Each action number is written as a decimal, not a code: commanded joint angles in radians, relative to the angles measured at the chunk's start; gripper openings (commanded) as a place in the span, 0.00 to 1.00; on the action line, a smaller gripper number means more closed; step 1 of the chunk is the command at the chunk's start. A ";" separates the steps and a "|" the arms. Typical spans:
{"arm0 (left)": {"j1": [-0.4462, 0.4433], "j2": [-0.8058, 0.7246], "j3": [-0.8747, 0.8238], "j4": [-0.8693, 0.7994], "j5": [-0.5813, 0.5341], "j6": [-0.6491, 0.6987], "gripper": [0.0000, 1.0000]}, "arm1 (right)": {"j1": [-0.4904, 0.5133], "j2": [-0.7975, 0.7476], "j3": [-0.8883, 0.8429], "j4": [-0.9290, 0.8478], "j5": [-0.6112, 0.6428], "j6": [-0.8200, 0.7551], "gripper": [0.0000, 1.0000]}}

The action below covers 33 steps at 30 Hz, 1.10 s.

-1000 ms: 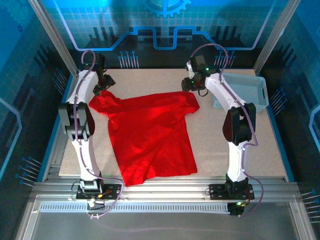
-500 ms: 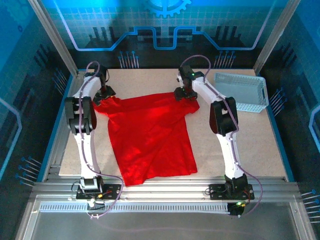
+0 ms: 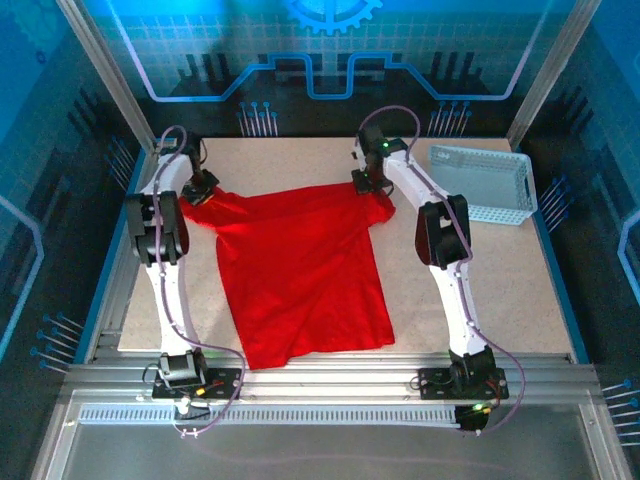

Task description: Fold the inside-out t-shirt

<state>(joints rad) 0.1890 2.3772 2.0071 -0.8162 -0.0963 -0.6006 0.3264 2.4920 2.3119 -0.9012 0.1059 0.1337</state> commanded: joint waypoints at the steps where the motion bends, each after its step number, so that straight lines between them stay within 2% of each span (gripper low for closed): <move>1: 0.031 0.018 0.065 0.048 0.046 -0.030 0.00 | -0.036 -0.027 0.078 0.000 0.050 -0.002 0.00; 7: 0.050 -0.006 0.119 0.133 0.096 -0.075 0.00 | -0.095 -0.069 0.136 0.052 0.032 0.026 0.00; 12: 0.056 0.052 0.247 0.148 0.134 -0.112 0.00 | -0.123 0.007 0.292 0.005 0.005 0.027 0.00; 16: 0.058 0.111 0.336 0.164 0.163 -0.144 0.00 | -0.127 0.027 0.293 0.045 -0.016 0.023 0.00; 18: 0.058 0.161 0.411 0.152 0.201 -0.143 0.00 | -0.129 0.052 0.317 0.049 -0.038 0.025 0.06; 19: 0.058 0.194 0.463 0.130 0.221 -0.144 0.00 | -0.131 0.068 0.338 0.047 -0.048 0.026 0.16; 20: 0.058 0.220 0.508 0.111 0.240 -0.141 0.10 | -0.132 0.080 0.356 0.043 -0.050 0.028 0.27; 21: 0.058 0.246 0.554 0.084 0.257 -0.137 0.27 | -0.134 0.098 0.383 0.030 -0.041 0.035 0.45; 22: 0.058 0.260 0.596 0.045 0.259 -0.127 0.42 | -0.133 0.109 0.408 0.013 -0.025 0.036 0.55; 23: 0.058 0.262 0.617 0.011 0.251 -0.113 0.46 | -0.135 0.110 0.422 -0.004 -0.010 0.039 0.60; 26: 0.056 0.180 0.565 -0.072 0.175 -0.061 0.61 | -0.135 0.060 0.389 -0.048 0.021 0.038 0.65; 29: 0.046 0.013 0.376 -0.095 0.107 -0.028 0.68 | -0.132 -0.052 0.239 -0.059 0.005 0.039 0.64; 33: -0.001 -0.282 -0.050 0.006 0.039 -0.027 0.71 | -0.113 -0.302 -0.198 0.061 -0.045 0.086 0.64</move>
<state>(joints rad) 0.2218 2.3100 2.1162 -0.8211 0.0090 -0.6548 0.2028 2.3585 2.2852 -0.8711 0.0952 0.1802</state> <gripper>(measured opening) 0.711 0.643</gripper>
